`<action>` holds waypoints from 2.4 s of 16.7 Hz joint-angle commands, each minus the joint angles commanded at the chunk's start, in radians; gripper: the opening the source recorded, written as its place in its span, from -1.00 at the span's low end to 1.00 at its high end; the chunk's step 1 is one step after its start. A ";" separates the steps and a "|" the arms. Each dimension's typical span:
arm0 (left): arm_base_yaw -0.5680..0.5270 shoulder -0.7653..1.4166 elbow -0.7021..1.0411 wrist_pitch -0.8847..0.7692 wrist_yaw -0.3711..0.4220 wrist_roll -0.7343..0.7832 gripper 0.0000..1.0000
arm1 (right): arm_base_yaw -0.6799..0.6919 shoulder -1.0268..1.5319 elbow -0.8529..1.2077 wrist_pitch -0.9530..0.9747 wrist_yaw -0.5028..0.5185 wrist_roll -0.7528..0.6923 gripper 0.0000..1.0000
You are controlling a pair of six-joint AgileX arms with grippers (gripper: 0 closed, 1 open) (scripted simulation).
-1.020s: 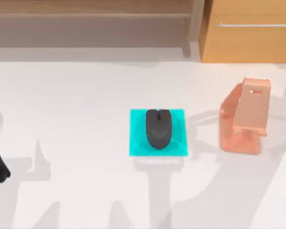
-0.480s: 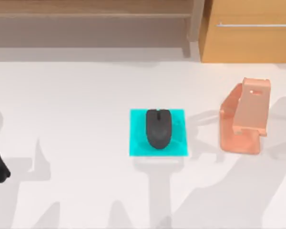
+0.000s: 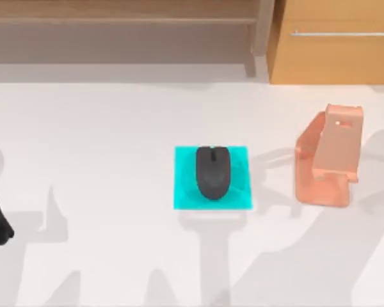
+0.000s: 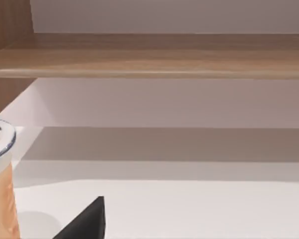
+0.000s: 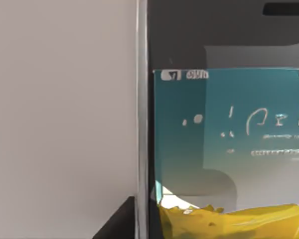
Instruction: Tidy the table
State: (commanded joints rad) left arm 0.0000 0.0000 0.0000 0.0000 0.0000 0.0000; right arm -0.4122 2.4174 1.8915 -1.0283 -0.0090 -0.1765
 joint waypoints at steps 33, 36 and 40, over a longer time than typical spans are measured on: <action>0.000 0.000 0.000 0.000 0.000 0.000 1.00 | 0.261 -0.304 -0.153 0.016 0.217 0.130 -1.00; 0.000 0.000 0.000 0.000 0.000 0.000 1.00 | 0.493 -0.535 -0.281 0.088 0.349 0.210 -1.00; 0.000 0.000 0.000 0.000 0.000 0.000 1.00 | 0.735 -0.791 -0.479 0.232 0.466 0.314 -1.00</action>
State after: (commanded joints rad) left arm 0.0000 0.0000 0.0000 0.0000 0.0000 0.0000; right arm 0.3233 1.6262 1.4127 -0.7962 0.4566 0.1375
